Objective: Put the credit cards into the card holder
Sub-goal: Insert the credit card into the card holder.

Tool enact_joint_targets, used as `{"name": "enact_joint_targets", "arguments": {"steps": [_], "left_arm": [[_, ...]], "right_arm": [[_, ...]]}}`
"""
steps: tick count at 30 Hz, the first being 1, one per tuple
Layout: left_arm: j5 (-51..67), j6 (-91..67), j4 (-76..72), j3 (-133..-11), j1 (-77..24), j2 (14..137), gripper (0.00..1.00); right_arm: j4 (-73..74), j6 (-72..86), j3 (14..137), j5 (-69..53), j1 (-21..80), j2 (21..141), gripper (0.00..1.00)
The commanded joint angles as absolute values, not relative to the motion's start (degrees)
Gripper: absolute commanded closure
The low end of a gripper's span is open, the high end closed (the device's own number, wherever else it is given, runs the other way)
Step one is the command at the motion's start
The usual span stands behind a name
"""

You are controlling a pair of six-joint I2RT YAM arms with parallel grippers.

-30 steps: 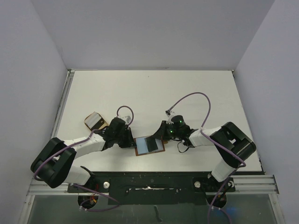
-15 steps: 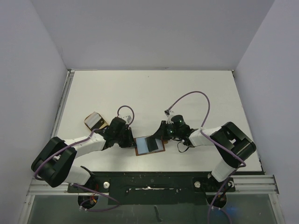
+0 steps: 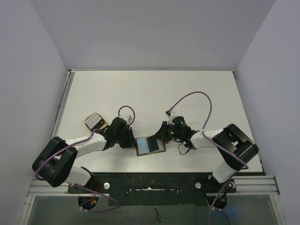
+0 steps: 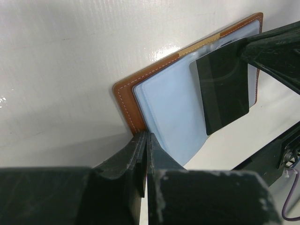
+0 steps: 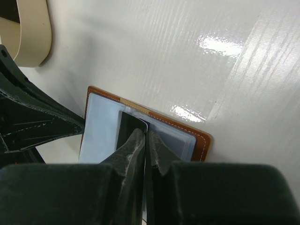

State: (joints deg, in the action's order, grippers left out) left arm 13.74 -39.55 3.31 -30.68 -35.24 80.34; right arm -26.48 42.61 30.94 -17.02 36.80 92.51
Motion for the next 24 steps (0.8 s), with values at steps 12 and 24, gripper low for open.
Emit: {"name": "enact_joint_targets", "arguments": {"steps": [12,24], "left_arm": [[11.6,-38.9,4.3,-30.3,-35.7,81.2,0.98],[12.8,-40.7,2.7,-29.4,-35.9,80.7,0.98]], "right_arm": [[-32.9,42.3,27.0,-10.2,37.9,89.8,1.0],[-35.6,41.9,26.7,-5.7,41.6,91.0,1.0]]}}
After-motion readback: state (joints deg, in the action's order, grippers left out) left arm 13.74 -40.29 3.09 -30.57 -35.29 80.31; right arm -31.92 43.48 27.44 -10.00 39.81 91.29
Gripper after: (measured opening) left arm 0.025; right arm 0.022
